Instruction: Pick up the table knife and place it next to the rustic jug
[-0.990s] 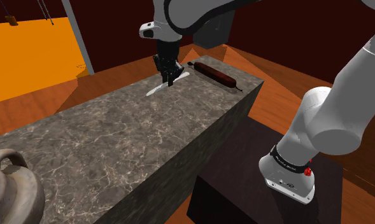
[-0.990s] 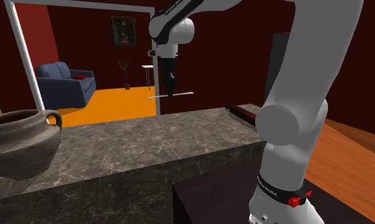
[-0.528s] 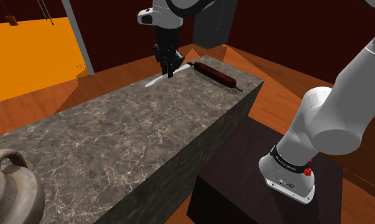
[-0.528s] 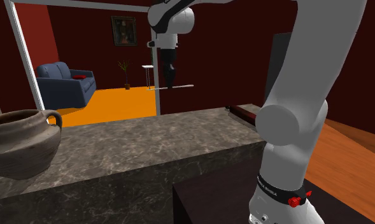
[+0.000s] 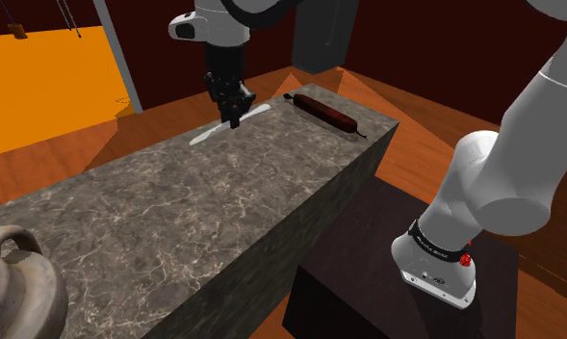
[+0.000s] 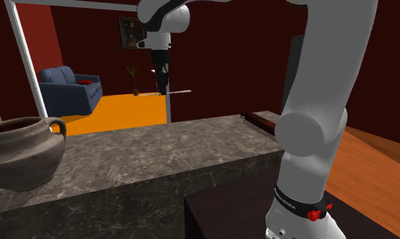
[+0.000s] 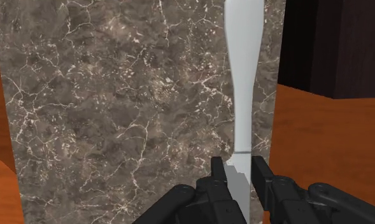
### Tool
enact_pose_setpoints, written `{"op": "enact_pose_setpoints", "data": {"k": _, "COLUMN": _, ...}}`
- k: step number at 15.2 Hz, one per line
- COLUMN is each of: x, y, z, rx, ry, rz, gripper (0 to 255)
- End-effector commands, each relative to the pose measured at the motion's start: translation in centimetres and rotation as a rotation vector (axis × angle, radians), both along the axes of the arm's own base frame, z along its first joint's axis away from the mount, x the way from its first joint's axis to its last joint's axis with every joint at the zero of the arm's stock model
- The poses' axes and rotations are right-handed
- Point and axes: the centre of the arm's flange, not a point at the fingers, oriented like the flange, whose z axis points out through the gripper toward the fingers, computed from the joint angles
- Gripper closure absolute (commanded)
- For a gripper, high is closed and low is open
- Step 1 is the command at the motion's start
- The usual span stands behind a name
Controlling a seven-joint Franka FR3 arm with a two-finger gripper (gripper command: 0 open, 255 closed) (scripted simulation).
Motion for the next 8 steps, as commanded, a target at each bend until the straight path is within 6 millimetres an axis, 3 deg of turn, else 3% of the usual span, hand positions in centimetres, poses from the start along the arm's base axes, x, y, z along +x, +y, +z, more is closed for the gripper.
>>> {"op": "enact_pose_setpoints", "data": {"k": 1, "x": 0.1, "y": 2.5, "z": 0.3, "rx": 0.001, "ry": 0.0, "rz": -0.002, "gripper": 255}}
{"op": "enact_pose_setpoints", "data": {"k": 8, "x": -0.2, "y": 11.8, "z": 0.3, "rx": 0.001, "ry": 0.0, "rz": -0.002, "gripper": 255}}
